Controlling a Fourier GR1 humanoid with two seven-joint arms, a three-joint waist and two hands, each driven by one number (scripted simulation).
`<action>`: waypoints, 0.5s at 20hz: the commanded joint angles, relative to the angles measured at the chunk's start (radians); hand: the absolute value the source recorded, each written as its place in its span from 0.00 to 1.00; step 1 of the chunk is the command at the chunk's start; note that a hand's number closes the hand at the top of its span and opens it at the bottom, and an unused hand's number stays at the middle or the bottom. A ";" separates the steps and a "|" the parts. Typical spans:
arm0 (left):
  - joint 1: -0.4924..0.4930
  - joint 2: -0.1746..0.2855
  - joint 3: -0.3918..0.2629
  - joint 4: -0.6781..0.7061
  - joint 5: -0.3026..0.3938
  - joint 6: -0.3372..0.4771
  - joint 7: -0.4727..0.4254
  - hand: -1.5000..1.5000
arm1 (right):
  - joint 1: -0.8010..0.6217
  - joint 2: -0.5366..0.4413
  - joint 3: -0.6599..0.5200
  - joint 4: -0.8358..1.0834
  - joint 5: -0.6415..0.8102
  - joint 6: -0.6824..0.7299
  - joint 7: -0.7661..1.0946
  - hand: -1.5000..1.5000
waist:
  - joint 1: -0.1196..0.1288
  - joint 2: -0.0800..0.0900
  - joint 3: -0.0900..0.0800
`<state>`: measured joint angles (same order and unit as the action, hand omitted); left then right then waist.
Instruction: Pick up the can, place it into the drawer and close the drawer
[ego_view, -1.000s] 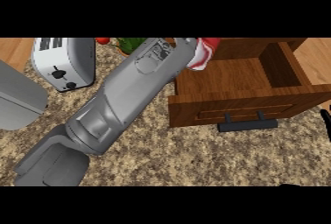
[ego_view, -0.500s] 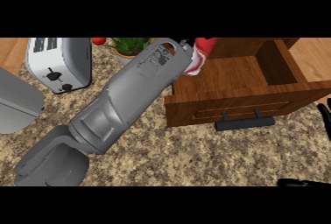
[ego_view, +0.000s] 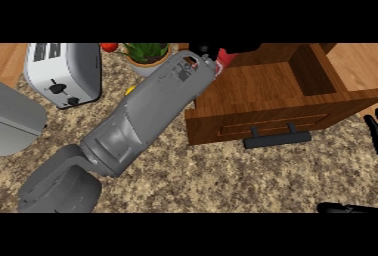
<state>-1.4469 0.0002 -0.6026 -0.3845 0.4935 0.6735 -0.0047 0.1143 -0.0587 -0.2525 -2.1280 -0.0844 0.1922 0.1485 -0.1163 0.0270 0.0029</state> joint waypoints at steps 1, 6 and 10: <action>0.015 0.000 -0.033 0.000 0.017 0.054 -0.023 0.00 | -0.022 -0.001 0.005 0.016 0.013 -0.007 -0.003 0.00 | -0.002 0.002 0.000; 0.013 0.000 -0.042 0.010 0.051 0.090 -0.010 0.00 | 0.009 0.002 0.029 0.001 0.025 0.014 -0.012 0.00 | -0.015 0.004 0.000; 0.041 0.000 -0.046 0.014 0.069 0.119 -0.065 0.00 | -0.027 -0.023 -0.008 -0.006 -0.027 0.015 0.016 0.00 | -0.025 0.009 0.000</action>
<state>-1.4310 0.0001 -0.6393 -0.3687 0.5435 0.7652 -0.0371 0.1067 -0.0639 -0.2427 -2.1369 -0.0850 0.1997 0.1531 -0.1353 0.0328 0.0029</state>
